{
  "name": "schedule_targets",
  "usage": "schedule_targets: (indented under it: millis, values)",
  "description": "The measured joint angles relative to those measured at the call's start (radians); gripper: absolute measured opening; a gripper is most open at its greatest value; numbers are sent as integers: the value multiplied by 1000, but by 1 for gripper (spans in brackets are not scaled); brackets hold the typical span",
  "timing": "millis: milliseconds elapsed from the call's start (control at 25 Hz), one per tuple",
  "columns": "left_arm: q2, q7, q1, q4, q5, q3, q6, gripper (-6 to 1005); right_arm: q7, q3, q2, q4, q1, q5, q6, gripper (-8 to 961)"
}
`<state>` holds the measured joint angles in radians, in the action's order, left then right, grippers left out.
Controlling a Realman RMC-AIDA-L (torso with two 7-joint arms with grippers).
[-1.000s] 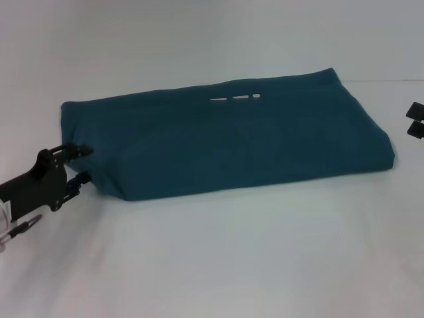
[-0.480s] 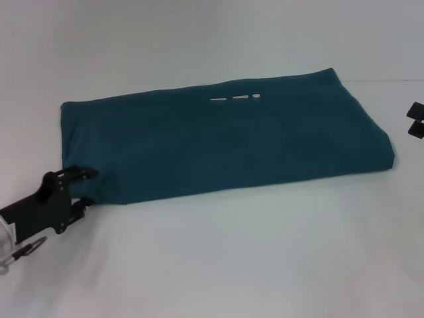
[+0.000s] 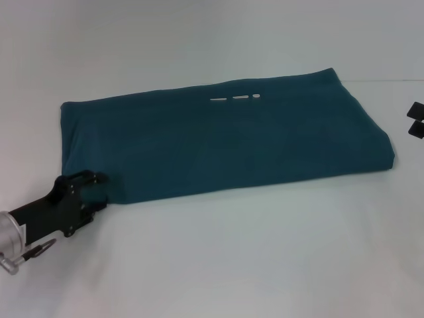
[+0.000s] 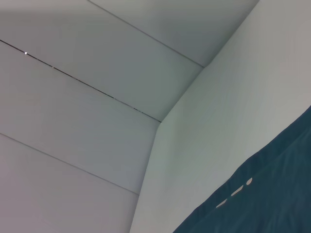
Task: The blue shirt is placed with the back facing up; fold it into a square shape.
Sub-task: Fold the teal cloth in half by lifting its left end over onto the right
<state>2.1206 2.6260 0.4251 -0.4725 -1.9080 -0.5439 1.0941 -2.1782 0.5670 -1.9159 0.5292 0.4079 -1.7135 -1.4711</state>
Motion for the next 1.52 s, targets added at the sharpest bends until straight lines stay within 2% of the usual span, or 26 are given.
schedule_targets:
  millis: [240,480,880,1520]
  values:
    - [-3,1,-9,-34,9,15,5,591,0,-3,0,0,0,0,0,622]
    - [2,1,-26,-99,25,43,68,591,0,-7,0,0,0,0,0,623]
    - [2,3,-24,-45,-9,29,-1,570,1,-13,1,0,-1,0,8,621]
    - [-7,-4,42,-22,-9,18,-102,518,3,-13,2,0,-3,-2,11,622]
